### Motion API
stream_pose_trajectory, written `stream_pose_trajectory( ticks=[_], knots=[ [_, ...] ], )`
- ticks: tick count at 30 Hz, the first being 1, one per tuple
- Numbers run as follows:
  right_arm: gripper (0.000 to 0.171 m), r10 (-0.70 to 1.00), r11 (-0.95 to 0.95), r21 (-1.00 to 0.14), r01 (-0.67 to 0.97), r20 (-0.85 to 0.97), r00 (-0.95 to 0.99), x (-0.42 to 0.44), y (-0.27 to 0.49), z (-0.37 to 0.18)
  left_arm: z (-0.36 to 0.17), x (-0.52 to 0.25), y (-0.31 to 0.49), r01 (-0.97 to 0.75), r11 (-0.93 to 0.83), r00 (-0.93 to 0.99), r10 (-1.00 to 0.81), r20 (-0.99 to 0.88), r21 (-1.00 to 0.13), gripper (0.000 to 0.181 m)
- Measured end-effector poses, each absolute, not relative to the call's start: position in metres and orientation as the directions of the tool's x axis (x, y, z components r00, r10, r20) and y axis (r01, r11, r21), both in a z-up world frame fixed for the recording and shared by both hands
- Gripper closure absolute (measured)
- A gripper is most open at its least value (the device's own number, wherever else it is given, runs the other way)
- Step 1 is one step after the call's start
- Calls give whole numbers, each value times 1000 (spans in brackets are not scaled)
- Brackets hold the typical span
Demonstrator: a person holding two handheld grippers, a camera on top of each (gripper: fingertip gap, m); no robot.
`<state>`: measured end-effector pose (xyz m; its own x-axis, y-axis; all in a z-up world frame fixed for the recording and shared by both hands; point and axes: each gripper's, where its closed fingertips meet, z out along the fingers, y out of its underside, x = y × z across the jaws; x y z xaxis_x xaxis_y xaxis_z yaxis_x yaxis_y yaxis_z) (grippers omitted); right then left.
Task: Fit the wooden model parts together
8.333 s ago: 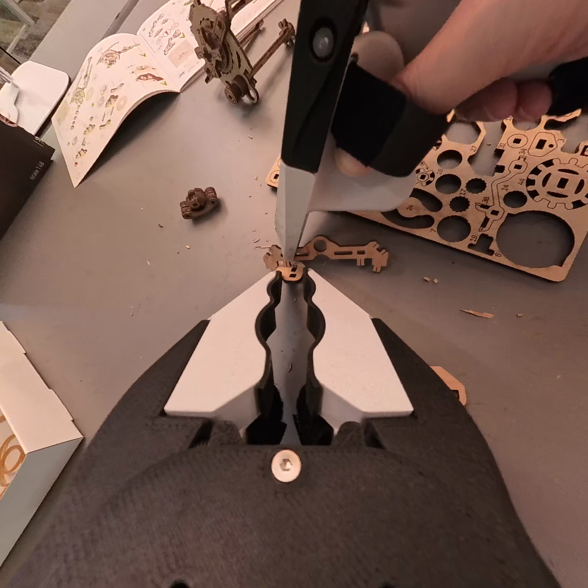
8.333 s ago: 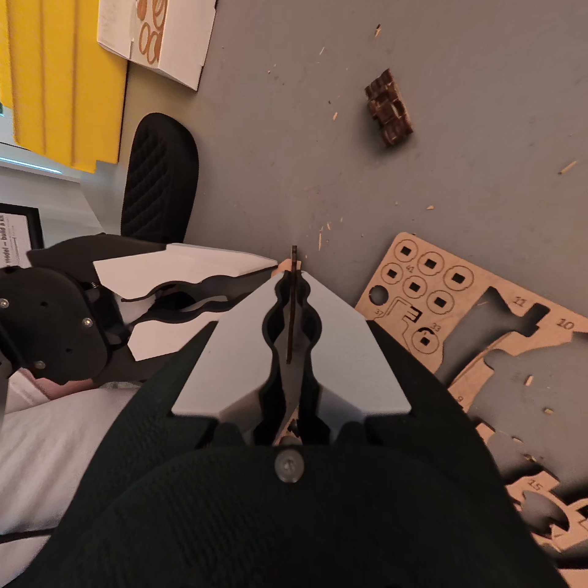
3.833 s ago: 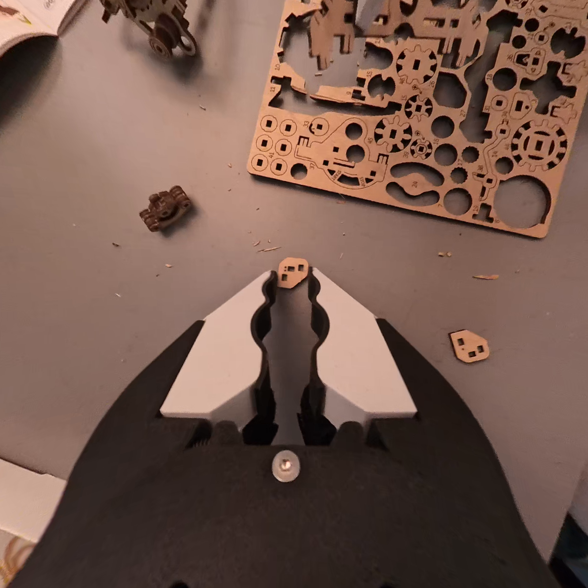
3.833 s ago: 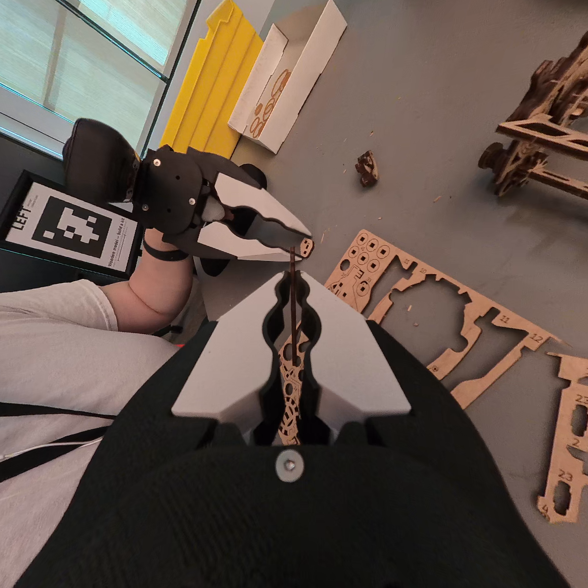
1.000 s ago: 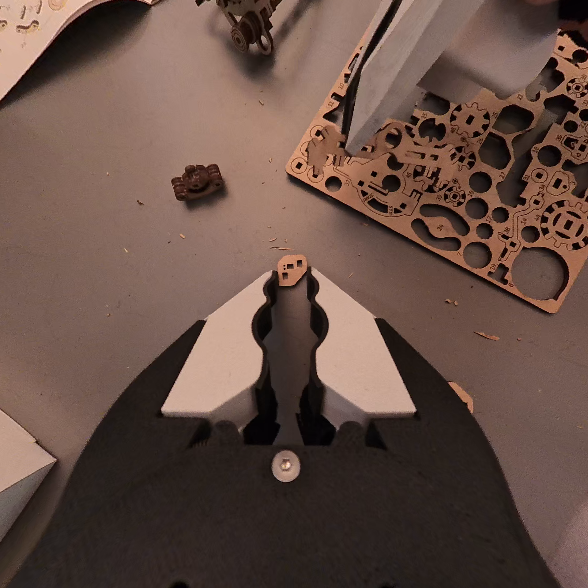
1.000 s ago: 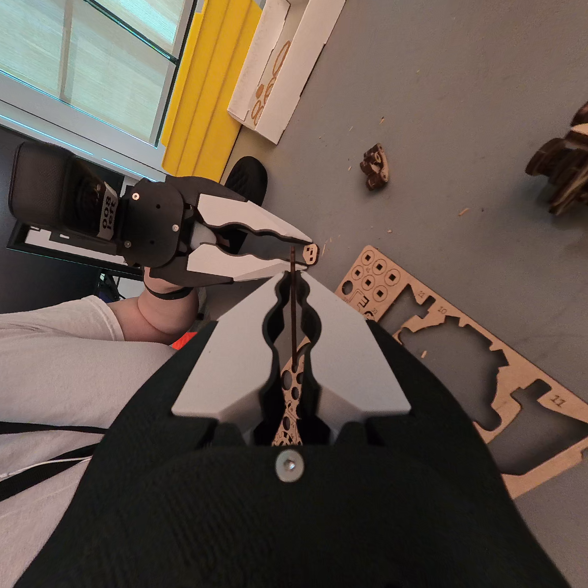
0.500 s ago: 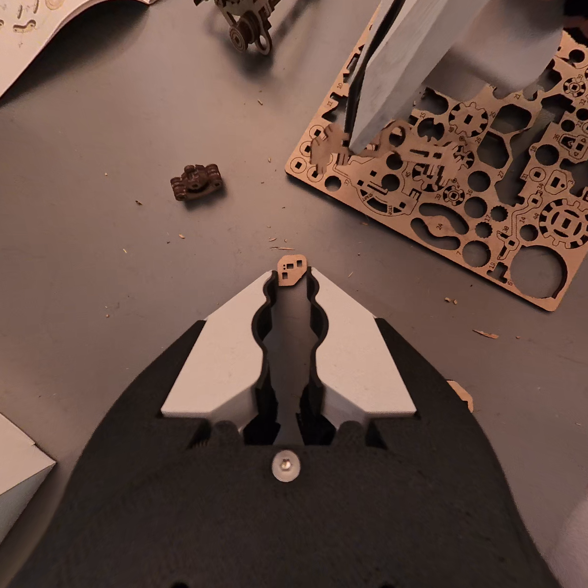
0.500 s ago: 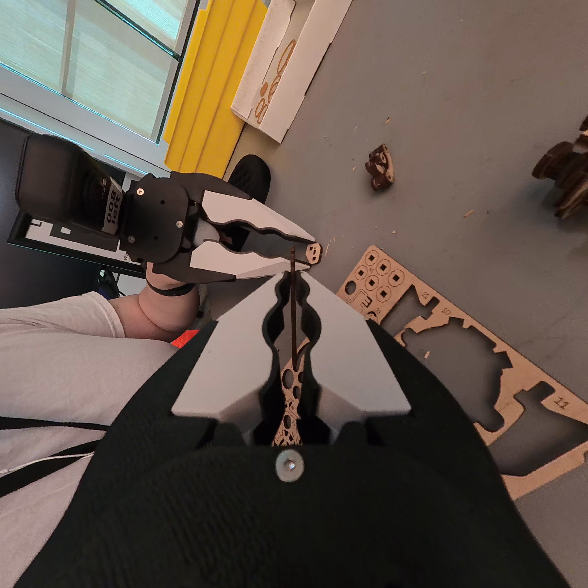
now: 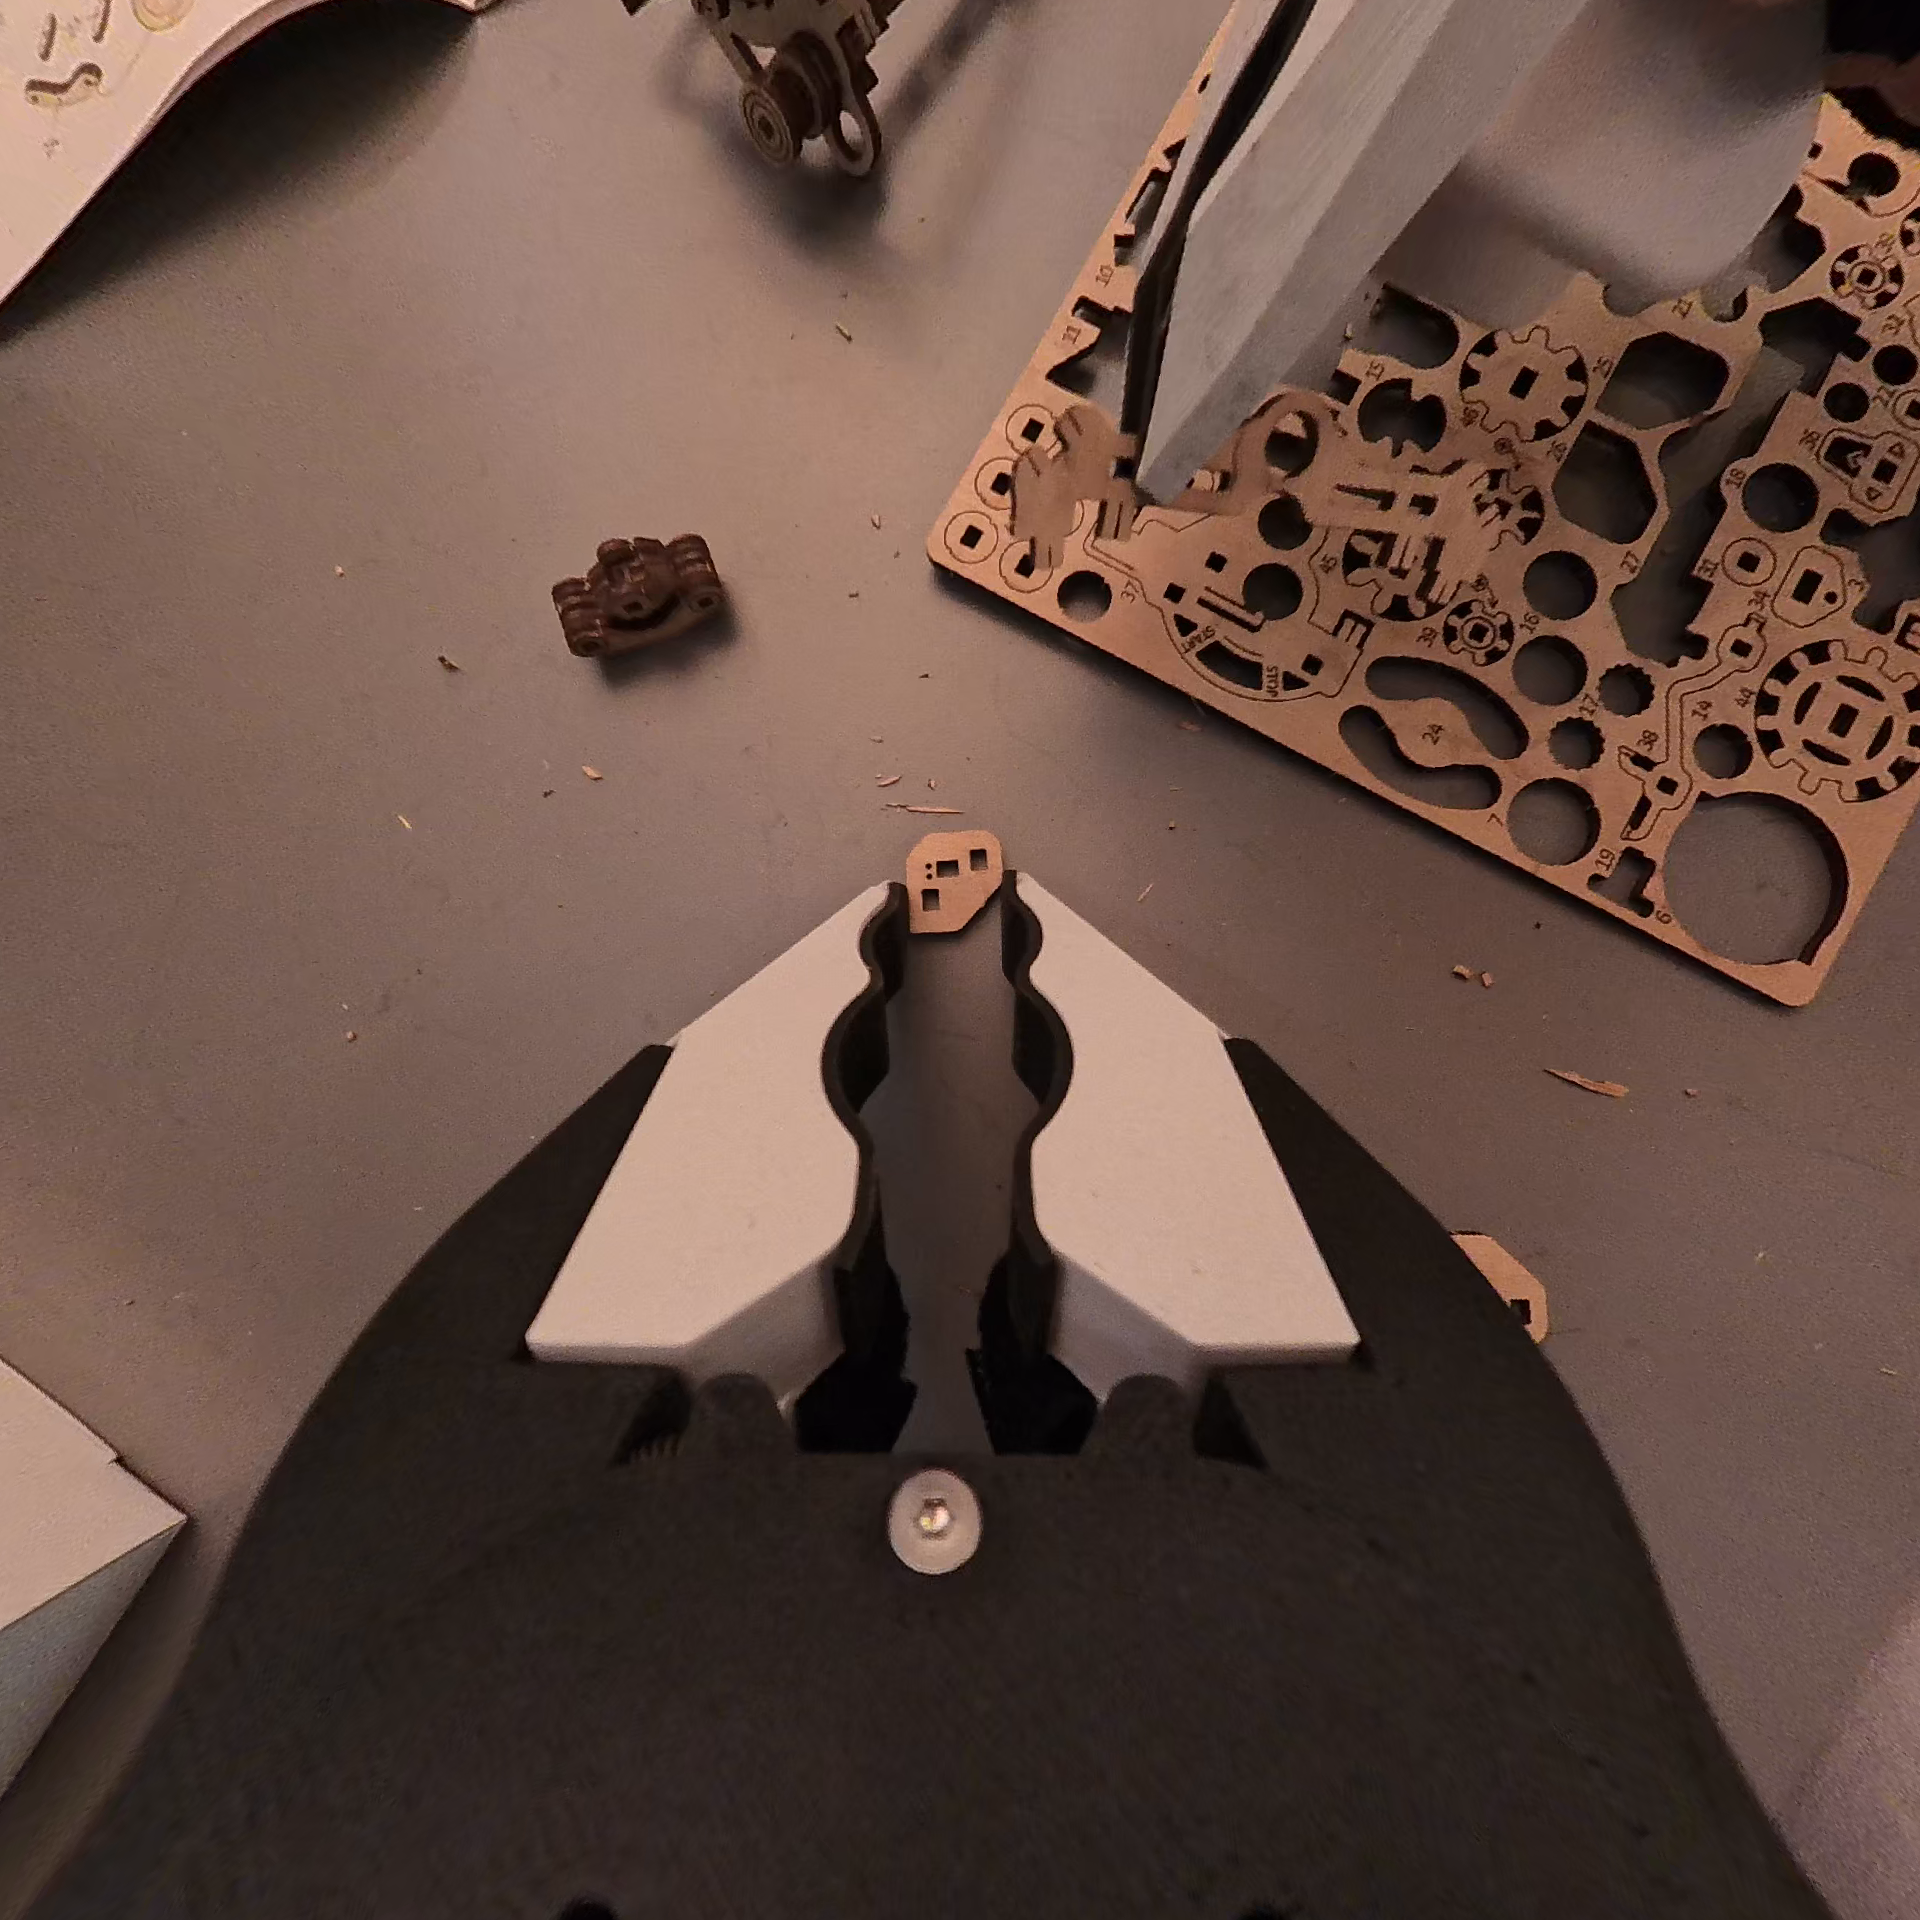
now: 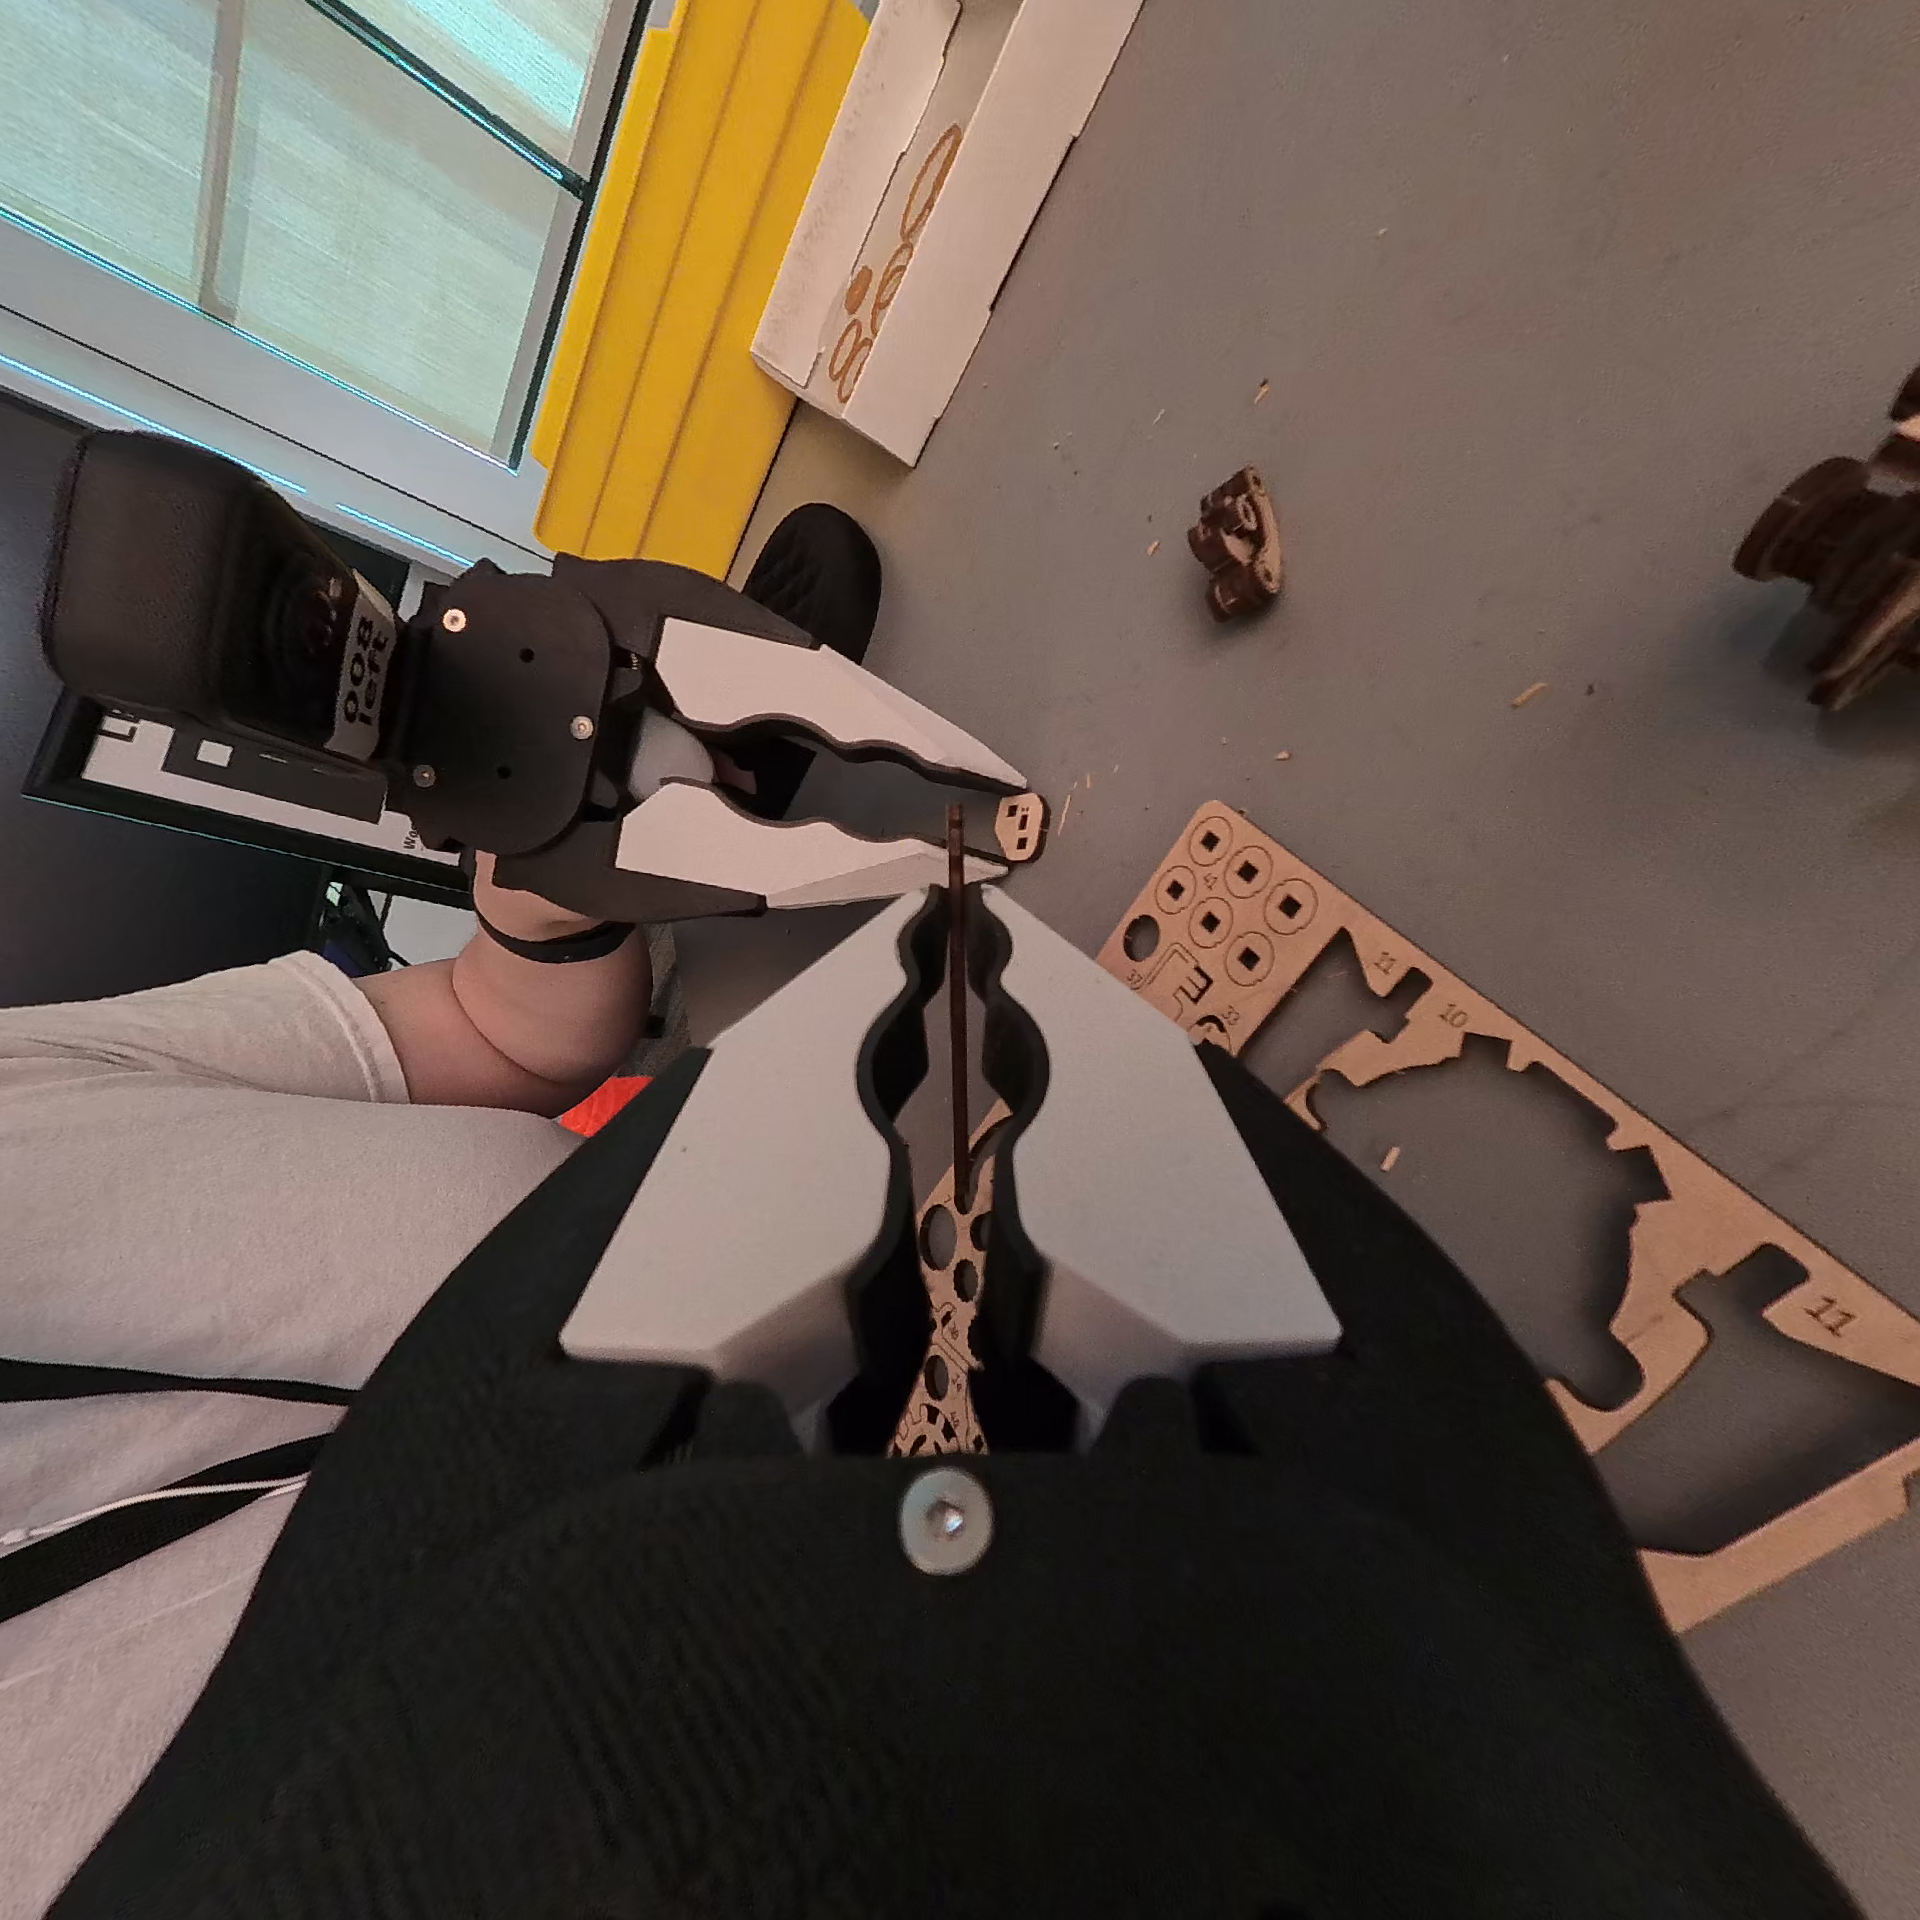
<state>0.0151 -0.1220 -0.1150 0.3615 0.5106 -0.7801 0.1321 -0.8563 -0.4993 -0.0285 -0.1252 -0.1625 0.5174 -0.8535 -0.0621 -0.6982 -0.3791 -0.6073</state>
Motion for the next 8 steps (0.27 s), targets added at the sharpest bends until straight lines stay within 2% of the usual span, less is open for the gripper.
stream_pose_trajectory(
  ticks=[8],
  knots=[
    [170,514,-854,-502,134,-777,363,17,-122,-114,-162,-28,-125,-712,-356,497,-864,-77,-605,165]
  ],
)
